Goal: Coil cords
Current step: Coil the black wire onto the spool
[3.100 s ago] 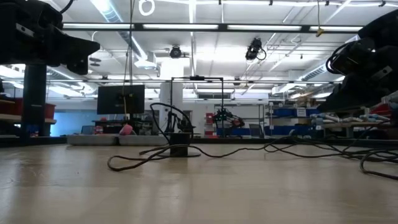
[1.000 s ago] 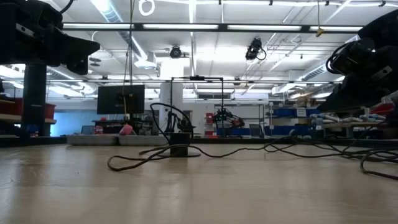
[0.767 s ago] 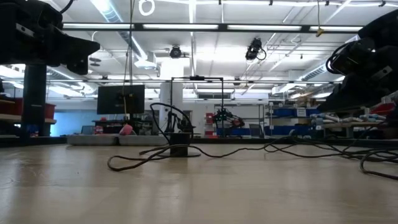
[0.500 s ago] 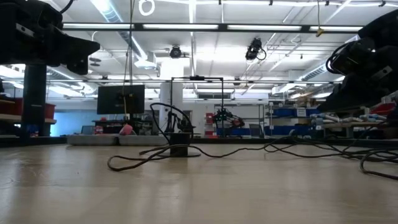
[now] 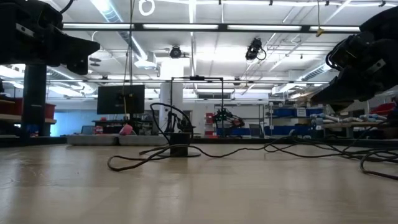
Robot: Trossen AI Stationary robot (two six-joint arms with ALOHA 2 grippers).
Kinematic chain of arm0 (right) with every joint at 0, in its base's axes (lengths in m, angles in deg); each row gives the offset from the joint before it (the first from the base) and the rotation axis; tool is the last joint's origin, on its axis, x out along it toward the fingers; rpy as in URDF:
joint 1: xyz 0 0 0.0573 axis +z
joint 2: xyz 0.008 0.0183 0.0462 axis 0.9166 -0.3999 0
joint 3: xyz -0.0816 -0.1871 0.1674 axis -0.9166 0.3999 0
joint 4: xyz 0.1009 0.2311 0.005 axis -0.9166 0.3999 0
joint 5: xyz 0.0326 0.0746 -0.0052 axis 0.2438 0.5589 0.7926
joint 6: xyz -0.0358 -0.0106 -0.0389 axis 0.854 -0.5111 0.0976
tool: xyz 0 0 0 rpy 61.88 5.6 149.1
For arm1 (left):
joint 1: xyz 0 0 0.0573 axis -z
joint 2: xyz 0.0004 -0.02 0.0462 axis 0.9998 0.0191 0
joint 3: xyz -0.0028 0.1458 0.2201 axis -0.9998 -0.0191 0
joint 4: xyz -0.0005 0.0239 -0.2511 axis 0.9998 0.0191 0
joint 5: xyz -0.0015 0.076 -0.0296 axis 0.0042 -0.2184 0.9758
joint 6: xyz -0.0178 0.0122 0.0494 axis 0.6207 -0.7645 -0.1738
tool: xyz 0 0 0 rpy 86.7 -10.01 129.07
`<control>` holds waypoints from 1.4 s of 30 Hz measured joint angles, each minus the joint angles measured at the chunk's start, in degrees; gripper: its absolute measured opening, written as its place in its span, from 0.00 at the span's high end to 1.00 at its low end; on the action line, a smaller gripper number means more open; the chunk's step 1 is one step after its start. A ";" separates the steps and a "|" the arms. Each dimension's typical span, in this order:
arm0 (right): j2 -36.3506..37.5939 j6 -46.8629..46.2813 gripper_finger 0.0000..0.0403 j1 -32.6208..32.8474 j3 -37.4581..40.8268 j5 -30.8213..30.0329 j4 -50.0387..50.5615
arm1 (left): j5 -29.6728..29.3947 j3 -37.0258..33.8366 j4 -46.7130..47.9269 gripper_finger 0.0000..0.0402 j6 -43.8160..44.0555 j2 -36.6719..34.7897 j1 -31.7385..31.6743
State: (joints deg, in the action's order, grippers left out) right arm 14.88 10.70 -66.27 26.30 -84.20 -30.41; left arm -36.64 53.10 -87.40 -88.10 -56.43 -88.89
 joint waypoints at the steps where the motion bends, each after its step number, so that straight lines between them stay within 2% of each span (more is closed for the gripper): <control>1: 0.01 -0.55 0.98 0.01 0.00 -0.74 -0.02 | -0.02 0.00 -0.02 0.99 0.00 0.00 0.00; 5: -0.02 -3.38 0.99 -0.02 -0.07 -5.82 -0.02 | -0.01 0.00 -0.01 0.99 0.00 0.00 0.00; 12: -3.91 1.67 1.00 0.02 -6.12 -8.92 -0.28 | 0.00 0.00 -0.02 0.99 0.00 0.02 0.02; 19: -17.75 3.95 1.00 3.98 -18.62 -9.56 4.06 | -0.01 0.00 -0.02 0.99 0.00 0.02 0.00; 24: -28.92 7.07 1.00 7.32 -28.28 -14.52 10.77 | 0.00 0.00 -0.02 0.99 0.00 0.02 0.00; 28: -34.09 7.80 1.00 7.56 -32.42 -16.82 13.65 | -0.01 0.01 -0.02 0.99 0.00 0.02 0.01; 37: -36.25 7.39 0.99 7.17 -33.30 -16.65 12.82 | 0.00 0.01 -0.02 0.99 0.00 0.01 0.00; 42: -36.41 0.92 0.99 7.22 -33.30 -15.96 10.46 | -0.02 0.00 -0.02 0.99 0.00 0.02 0.00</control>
State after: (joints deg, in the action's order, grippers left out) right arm -21.53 11.63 -59.05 -7.00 -100.16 -19.95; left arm -36.66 53.10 -87.43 -88.10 -56.41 -88.89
